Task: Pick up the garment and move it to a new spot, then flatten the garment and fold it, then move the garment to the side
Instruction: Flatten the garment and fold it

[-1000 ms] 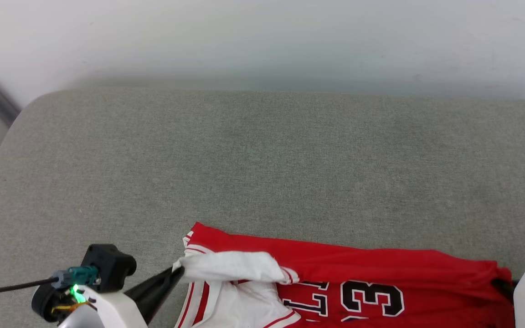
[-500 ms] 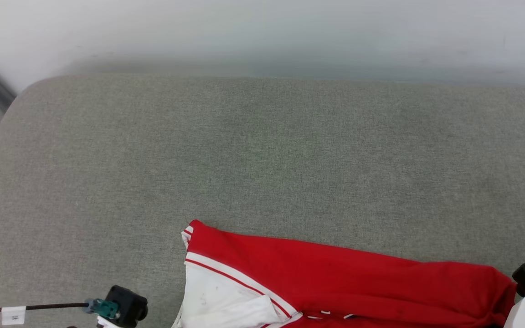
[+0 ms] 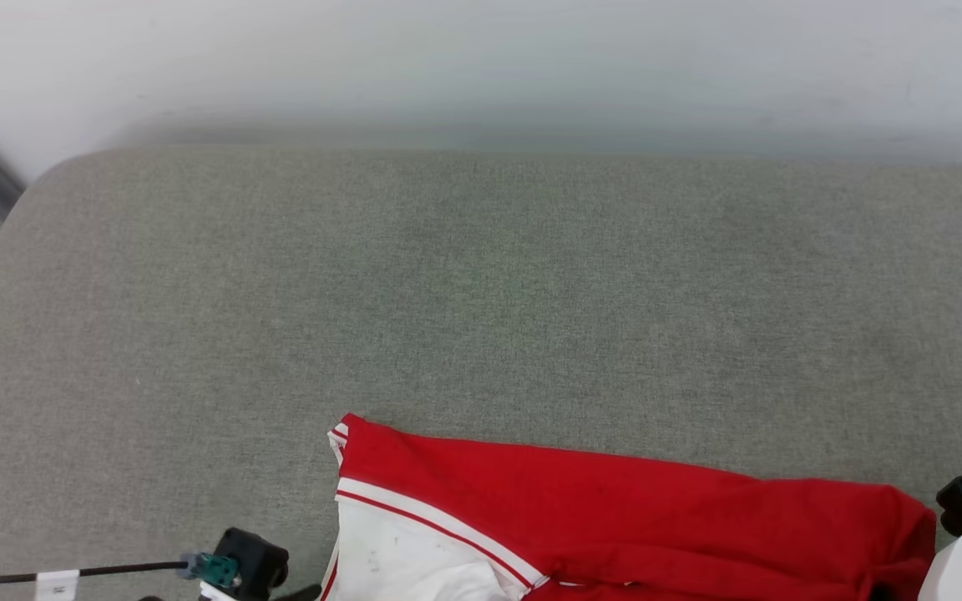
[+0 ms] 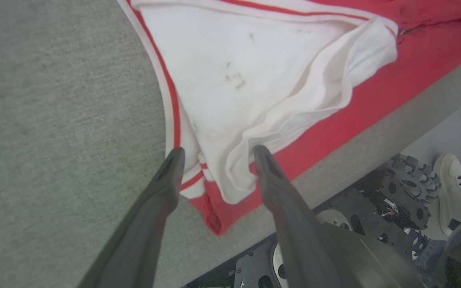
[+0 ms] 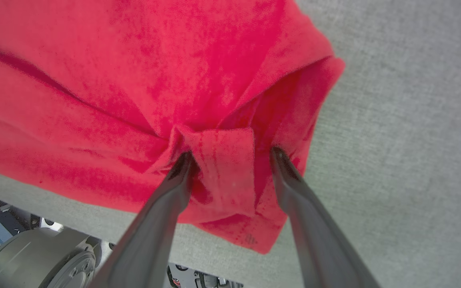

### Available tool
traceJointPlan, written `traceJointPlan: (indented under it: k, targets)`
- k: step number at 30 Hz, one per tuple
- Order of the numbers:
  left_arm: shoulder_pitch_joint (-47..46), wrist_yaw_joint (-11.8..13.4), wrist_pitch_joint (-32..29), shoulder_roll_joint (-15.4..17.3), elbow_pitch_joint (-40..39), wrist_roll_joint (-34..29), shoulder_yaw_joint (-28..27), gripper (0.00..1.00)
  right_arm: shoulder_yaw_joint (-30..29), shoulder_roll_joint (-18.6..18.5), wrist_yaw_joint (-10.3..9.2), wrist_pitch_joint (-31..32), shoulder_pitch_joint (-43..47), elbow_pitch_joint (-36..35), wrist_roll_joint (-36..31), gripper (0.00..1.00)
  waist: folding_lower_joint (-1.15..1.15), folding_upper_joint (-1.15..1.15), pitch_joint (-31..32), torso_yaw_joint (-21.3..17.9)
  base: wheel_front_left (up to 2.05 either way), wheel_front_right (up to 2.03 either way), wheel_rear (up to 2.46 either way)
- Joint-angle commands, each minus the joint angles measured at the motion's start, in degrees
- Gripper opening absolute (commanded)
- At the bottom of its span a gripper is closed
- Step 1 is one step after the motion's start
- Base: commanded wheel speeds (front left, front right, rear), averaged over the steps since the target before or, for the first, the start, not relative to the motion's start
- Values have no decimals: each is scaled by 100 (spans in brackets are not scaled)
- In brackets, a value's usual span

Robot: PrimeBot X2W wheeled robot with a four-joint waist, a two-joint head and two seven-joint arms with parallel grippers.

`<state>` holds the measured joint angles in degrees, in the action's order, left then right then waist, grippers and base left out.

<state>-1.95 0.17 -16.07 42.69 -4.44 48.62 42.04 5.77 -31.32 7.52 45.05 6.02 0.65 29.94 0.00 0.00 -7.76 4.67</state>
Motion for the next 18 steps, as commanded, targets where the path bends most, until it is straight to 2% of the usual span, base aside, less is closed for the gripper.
traceJointPlan:
  k: [1, 5, 10, 18]
  targets:
    - [-101, 0, 66, -25, 1, -17, -48, 100, -28, -52, -6, -30, -57, -11, 43, 100, 0, 0, 52, -10, 0, 0, 0]
    - [-118, 41, 378, -31, -103, -71, -196, 100, -215, -65, -5, 0, -50, -218, 134, 100, 0, 0, 172, -28, 0, 0, 0]
    - [-189, 214, 1120, -33, -360, -440, -476, 100, -767, 161, -4, 230, 32, -584, 144, 100, 0, 0, 270, -66, 0, 0, 0]
    - [-75, 746, 2737, -580, -272, -614, -1178, 100, -1650, 823, -4, 634, 231, -1347, -29, 100, 0, 0, 317, -103, 0, 0, 0]
